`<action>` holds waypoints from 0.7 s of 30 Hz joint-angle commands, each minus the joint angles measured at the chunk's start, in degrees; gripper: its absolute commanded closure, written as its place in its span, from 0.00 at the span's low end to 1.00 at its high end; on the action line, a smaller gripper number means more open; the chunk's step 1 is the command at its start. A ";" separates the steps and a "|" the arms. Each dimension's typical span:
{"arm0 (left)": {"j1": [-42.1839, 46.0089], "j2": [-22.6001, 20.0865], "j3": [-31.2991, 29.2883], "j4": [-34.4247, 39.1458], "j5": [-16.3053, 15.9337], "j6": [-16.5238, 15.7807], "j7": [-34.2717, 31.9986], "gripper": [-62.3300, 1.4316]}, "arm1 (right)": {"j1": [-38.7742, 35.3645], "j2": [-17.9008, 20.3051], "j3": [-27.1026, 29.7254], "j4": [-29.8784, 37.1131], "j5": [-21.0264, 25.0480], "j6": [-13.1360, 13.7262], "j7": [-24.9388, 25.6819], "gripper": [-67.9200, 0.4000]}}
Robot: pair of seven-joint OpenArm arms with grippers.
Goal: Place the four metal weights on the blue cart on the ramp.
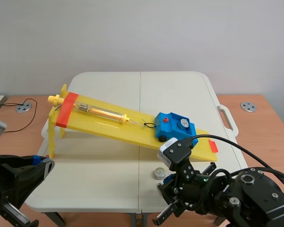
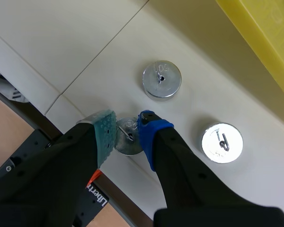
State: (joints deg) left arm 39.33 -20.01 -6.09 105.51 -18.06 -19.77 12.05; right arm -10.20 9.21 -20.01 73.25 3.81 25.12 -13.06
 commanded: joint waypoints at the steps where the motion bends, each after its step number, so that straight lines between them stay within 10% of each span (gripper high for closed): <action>1: -0.48 0.31 -0.85 4.02 -3.19 -1.46 -5.57 0.93 | 4.33 -0.17 -0.33 1.51 0.83 -1.84 6.75 0.83; 21: -0.48 0.31 -0.85 4.02 -3.19 -1.46 -5.55 0.93 | 3.85 2.58 -0.15 5.62 3.26 -6.25 3.43 0.98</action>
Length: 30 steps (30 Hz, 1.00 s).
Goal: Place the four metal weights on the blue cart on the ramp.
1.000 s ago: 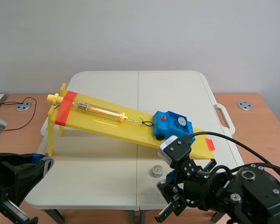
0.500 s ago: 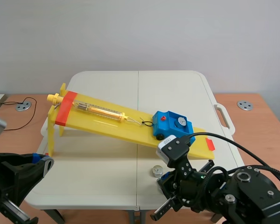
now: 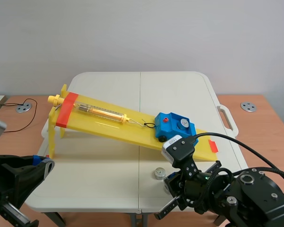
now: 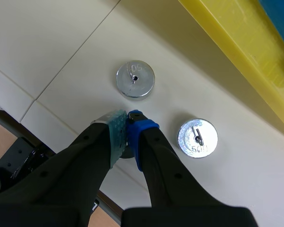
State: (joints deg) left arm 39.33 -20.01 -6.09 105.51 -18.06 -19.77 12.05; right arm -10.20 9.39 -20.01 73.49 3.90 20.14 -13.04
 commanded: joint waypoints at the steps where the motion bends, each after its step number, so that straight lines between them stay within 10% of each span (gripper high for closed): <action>1: -0.48 0.28 -0.85 4.02 -3.19 -1.46 -5.55 0.93 | 3.52 2.91 0.13 7.13 4.44 -1.27 2.97 0.98; 19: -0.48 0.31 -0.85 4.02 -3.19 -1.46 -5.57 0.93 | -7.56 5.22 17.79 34.10 26.16 2.64 -3.32 0.98; 30: -0.48 0.31 -0.85 4.02 -3.19 -1.46 -5.57 0.93 | 0.61 -1.66 24.44 29.05 31.04 2.38 -3.34 0.99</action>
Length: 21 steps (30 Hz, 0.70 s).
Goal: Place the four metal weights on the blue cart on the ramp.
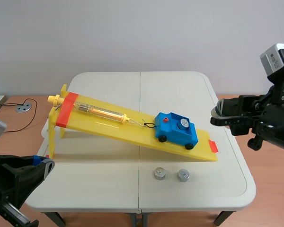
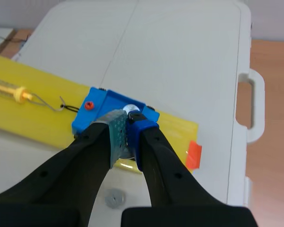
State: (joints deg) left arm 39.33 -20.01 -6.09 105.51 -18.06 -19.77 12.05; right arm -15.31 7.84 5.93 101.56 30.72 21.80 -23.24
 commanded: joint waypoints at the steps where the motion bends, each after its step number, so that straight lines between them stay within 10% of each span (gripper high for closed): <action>1: -0.48 0.31 -0.85 4.02 -3.19 -1.46 -5.57 0.93 | 6.62 -0.57 -1.49 -0.11 4.46 0.72 6.84 0.99; 21: -0.48 0.31 -0.85 4.02 -3.21 -1.46 -5.57 0.93 | 21.22 -3.58 -3.41 -19.21 5.75 2.51 6.21 0.99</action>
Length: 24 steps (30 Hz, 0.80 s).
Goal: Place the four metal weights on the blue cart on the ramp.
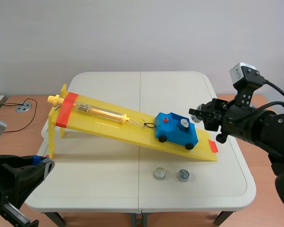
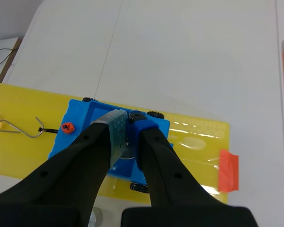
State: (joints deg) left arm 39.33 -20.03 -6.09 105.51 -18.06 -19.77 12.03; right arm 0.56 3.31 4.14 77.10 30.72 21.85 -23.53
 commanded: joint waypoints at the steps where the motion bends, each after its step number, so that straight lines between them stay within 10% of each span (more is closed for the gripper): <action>1: -0.48 0.33 -0.85 4.02 -3.21 -1.46 -5.55 0.93 | 5.66 0.94 -2.01 4.72 5.73 2.93 6.45 0.99; 24: -0.66 0.33 -0.85 4.02 -3.37 -1.46 -5.53 0.93 | 8.20 0.79 -5.35 -1.57 4.57 4.74 7.19 0.99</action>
State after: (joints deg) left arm 39.33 -20.01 -6.09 105.51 -18.06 -19.77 12.05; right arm 1.93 3.33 -0.89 72.58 30.68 23.16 -24.25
